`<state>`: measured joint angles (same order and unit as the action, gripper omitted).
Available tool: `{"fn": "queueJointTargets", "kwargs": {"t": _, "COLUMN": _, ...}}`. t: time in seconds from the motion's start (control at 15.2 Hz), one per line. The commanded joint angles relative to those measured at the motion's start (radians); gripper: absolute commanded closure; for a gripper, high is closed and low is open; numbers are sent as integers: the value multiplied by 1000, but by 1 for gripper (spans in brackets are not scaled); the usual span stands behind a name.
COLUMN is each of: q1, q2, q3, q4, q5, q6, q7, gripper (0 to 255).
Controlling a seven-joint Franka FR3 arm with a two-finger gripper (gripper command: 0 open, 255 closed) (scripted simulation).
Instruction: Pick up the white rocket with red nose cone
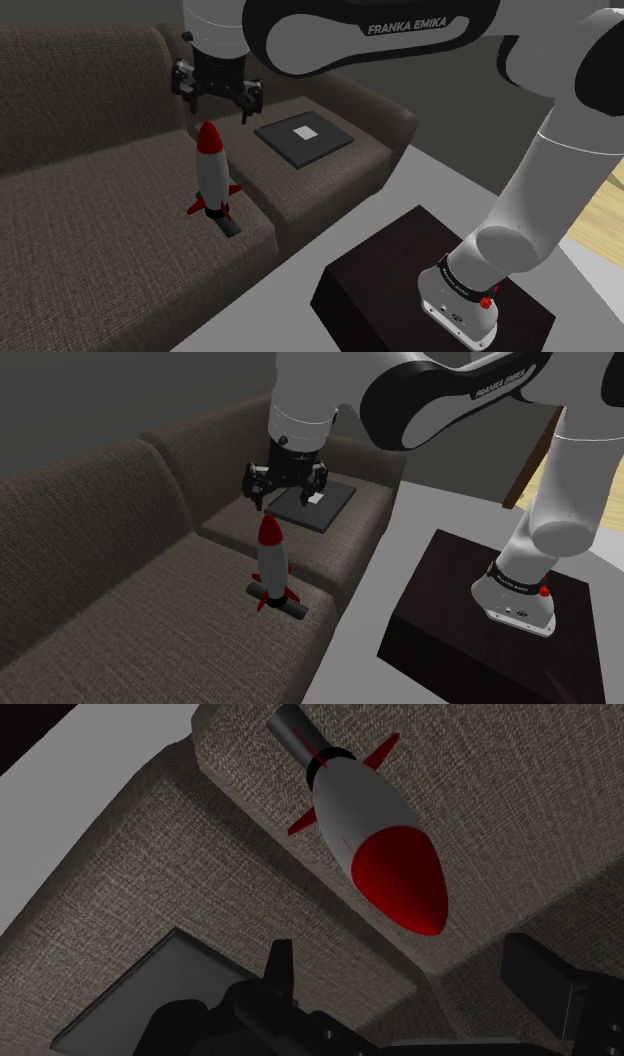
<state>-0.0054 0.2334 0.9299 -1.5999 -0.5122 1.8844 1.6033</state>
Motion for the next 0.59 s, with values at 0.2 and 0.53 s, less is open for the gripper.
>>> {"fn": "queueJointTargets", "kwargs": {"t": 0.2, "q1": 94, "q2": 115, "q3": -36, "q4": 77, "q5": -123, "q6": -22, "q7": 92, "gripper": 0}}
{"fn": "queueJointTargets", "kwargs": {"t": 0.53, "q1": 86, "q2": 119, "q3": -41, "q4": 22, "q5": -135, "q6": 31, "q7": 116, "gripper": 0}}
